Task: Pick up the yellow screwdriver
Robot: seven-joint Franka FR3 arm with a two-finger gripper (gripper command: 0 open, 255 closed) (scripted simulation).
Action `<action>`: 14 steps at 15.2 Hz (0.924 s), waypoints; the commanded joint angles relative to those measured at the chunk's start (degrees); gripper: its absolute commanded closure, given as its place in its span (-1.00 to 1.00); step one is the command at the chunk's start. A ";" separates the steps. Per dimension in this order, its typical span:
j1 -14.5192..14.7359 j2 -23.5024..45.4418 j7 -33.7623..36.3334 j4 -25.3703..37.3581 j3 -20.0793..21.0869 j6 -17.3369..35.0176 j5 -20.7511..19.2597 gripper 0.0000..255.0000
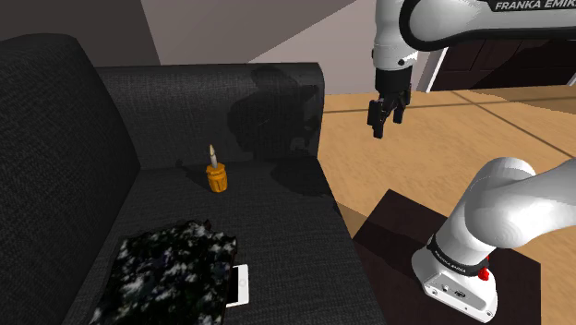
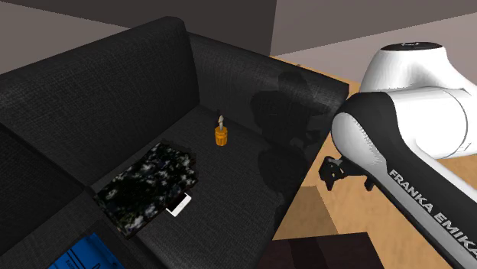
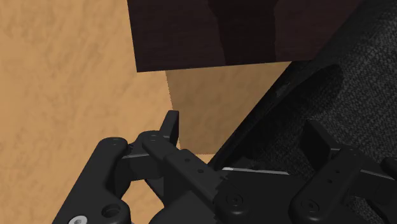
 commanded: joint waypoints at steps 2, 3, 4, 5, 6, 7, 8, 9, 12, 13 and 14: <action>0.26 0.76 1.85 0.01 1.23 1.21 0.92 -1.00; 0.50 1.60 3.67 0.10 2.46 2.43 1.78 -1.00; 0.71 2.53 5.49 0.27 3.69 3.67 2.58 -1.00; 0.89 3.54 7.29 0.52 4.93 4.92 3.33 -1.00; 1.05 4.64 9.09 0.86 6.15 6.17 3.99 -1.00; 1.20 5.81 10.90 1.28 7.36 7.42 4.57 -1.00; 1.31 7.06 12.69 1.78 8.57 8.67 5.08 -1.00; 1.40 8.39 14.50 2.36 9.76 9.90 5.49 -1.00; 1.48 12.77 19.96 4.61 13.30 13.49 6.17 -1.00; 1.44 14.36 21.81 5.53 14.47 14.63 6.20 -1.00; 1.37 16.01 23.67 6.52 15.63 15.73 6.11 -1.00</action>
